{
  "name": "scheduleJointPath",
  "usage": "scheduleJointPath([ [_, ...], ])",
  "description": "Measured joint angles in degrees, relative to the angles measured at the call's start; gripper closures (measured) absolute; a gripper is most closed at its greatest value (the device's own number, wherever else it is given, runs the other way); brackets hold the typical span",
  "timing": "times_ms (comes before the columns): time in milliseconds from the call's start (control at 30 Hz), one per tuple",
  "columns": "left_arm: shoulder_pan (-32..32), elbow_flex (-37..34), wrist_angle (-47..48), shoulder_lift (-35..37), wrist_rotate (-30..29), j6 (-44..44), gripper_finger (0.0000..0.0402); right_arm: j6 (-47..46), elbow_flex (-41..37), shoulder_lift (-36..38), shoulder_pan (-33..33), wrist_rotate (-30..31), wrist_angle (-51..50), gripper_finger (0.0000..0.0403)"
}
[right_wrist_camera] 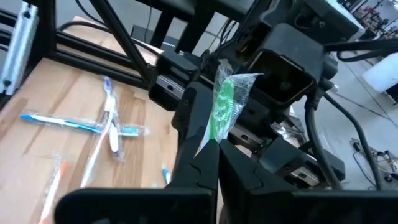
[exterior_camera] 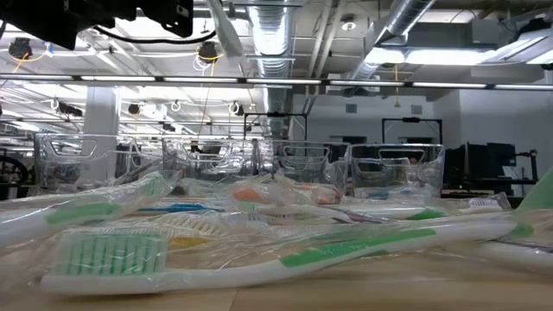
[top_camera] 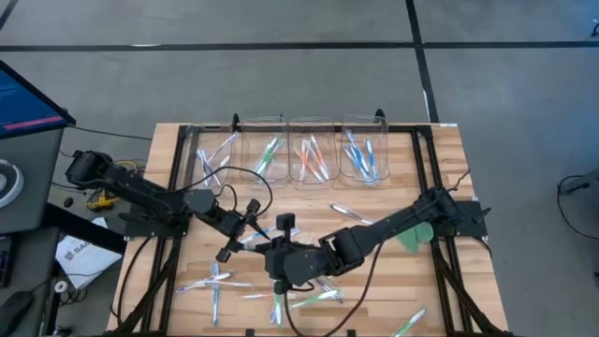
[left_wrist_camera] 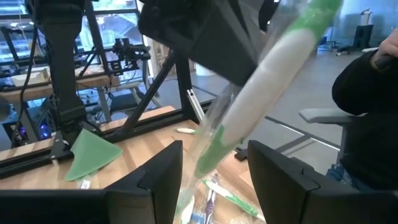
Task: Pick & Place Toothbrushes
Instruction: Put the green toothbrush into the middle left transparent bin
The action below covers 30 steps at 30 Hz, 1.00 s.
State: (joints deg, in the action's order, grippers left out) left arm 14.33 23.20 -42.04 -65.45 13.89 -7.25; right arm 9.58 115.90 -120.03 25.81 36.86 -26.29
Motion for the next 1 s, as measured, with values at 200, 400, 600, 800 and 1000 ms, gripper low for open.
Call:
scheduleJointPath([
  [200, 0.13, 0.0, -0.15, 0.0, -0.42, 0.11, 0.0227, -0.15, 0.0, 0.0, -0.93, -0.02, -0.06, 0.0403],
  [400, 0.28, 0.0, -0.16, 0.0, -1.38, 0.17, 0.0255, -1.03, 0.0, 0.0, -1.59, -0.02, -1.08, 0.0403],
  [600, 0.28, 0.0, -0.36, 0.0, -1.4, 0.09, 0.0307, -2.05, 0.0, 0.0, -1.73, -0.04, -2.08, 0.0403],
  [800, 0.28, 0.0, 0.13, 0.0, -1.44, -1.64, 0.0368, -4.87, 0.05, 0.0, -2.01, -0.75, -3.85, 0.0403],
  [1000, 0.44, -0.07, 1.87, -0.02, -0.99, -2.58, 0.0387, -7.91, 0.13, -0.24, -2.38, -6.8, -4.67, 0.0385],
])
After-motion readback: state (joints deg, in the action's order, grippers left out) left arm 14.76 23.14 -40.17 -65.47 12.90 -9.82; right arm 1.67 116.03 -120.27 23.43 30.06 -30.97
